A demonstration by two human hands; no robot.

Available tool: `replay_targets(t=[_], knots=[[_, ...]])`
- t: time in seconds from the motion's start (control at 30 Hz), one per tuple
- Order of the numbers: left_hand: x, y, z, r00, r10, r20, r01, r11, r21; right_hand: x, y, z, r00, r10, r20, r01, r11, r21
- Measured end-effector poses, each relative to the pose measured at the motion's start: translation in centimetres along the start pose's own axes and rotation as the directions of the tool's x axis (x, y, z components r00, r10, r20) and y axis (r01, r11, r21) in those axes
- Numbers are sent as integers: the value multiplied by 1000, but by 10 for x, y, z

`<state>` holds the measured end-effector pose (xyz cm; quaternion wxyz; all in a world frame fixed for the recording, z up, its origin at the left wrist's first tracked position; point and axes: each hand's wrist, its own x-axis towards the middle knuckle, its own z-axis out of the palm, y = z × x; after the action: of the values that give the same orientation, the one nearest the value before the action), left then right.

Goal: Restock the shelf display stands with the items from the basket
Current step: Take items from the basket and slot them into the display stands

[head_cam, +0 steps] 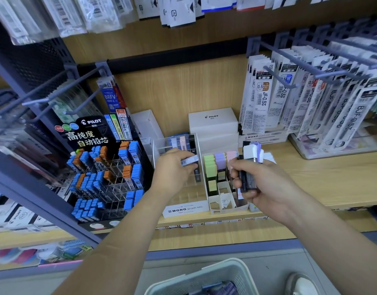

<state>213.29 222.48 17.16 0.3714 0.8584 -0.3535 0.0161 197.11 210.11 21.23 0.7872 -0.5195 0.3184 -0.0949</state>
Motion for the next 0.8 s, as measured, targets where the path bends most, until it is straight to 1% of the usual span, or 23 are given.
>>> replay_targets(t=[0.1,0.17,0.2,0.23,0.3,0.33,0.37,0.4,0.43,0.53,0.63,0.73,0.8], knots=[[-1,4,-7,994,-100,40,103,992,-74,0,-1,0,996,54,76,-65,986,154],[0,10,-15,977,-193,85,207,954,-216,-1,-2,3,991,68,113,-96,959,268],[-1,13,-19,962,-240,128,269,908,-321,-2,-2,4,990,75,117,-107,947,304],[-2,18,-23,942,-280,188,335,836,-434,-2,-2,6,990,85,117,-119,938,324],[-8,30,-28,892,-309,329,452,617,-644,-2,0,11,987,110,114,-141,939,315],[-12,37,-29,873,-308,379,488,512,-707,-2,2,14,986,119,115,-147,946,288],[-15,42,-29,859,-302,413,510,434,-743,-2,4,17,986,122,116,-149,956,251],[-18,48,-29,850,-294,438,524,381,-762,-2,6,21,985,121,120,-145,966,216],[-21,52,-28,845,-285,453,532,349,-771,-3,8,24,985,115,129,-138,972,189],[-29,63,-25,837,-264,479,544,299,-784,-5,12,34,983,75,169,-102,983,154],[-35,69,-22,838,-233,493,542,253,-801,-7,14,38,984,55,171,-84,982,167],[-32,62,-26,870,-219,442,486,227,-844,-7,13,38,977,70,203,-117,966,229],[-28,53,-33,899,-201,390,431,241,-869,-7,11,35,971,96,218,-156,949,275]])
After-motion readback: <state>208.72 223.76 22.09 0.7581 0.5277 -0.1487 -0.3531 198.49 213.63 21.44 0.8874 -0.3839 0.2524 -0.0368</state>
